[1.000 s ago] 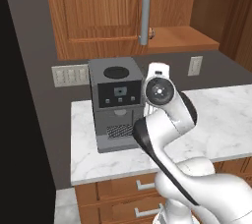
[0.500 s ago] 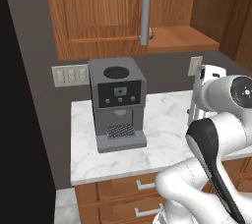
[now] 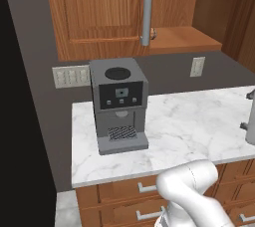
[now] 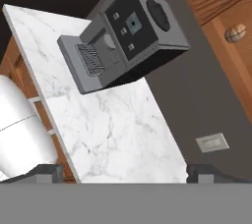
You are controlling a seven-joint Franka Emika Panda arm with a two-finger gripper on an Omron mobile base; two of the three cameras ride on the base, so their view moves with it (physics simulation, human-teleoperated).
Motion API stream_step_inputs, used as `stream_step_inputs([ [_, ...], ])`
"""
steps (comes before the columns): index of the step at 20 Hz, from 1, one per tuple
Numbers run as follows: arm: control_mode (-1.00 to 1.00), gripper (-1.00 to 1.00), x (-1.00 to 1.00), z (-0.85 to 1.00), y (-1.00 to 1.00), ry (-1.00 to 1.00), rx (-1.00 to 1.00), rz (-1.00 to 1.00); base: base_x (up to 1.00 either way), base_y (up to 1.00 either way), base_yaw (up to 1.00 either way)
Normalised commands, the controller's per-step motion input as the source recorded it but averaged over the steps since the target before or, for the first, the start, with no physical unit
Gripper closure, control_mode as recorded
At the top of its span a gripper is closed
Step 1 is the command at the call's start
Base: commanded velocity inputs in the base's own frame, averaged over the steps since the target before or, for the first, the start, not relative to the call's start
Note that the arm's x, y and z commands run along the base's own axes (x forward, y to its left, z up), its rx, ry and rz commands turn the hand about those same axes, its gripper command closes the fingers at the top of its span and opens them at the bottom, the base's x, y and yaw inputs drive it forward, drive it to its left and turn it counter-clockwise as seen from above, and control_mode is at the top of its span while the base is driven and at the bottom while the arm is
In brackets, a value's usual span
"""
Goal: Pick the tangerine from the counter and place it in the cabinet. Then close the cabinet.
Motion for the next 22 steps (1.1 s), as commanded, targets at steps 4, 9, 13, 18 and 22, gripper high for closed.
stream_step_inputs([
  [4,-1.00,-1.00,-0.41,-0.16,-0.87,-0.03,0.06,0.00,0.00,0.00,0.00],
  [9,-1.00,-1.00,-0.11,-0.15,-0.85,-0.01,0.05,0.00,0.00,0.00,0.00],
  [13,-1.00,-1.00,0.00,-0.09,-0.81,-0.02,0.05,0.00,0.00,0.00,0.00],
  [18,-1.00,-1.00,0.06,-0.08,-0.82,-0.06,0.06,0.00,0.00,0.00,0.00],
  [22,-1.00,-1.00,0.29,-0.02,-0.73,-0.08,0.09,0.05,0.00,0.00,0.00],
])
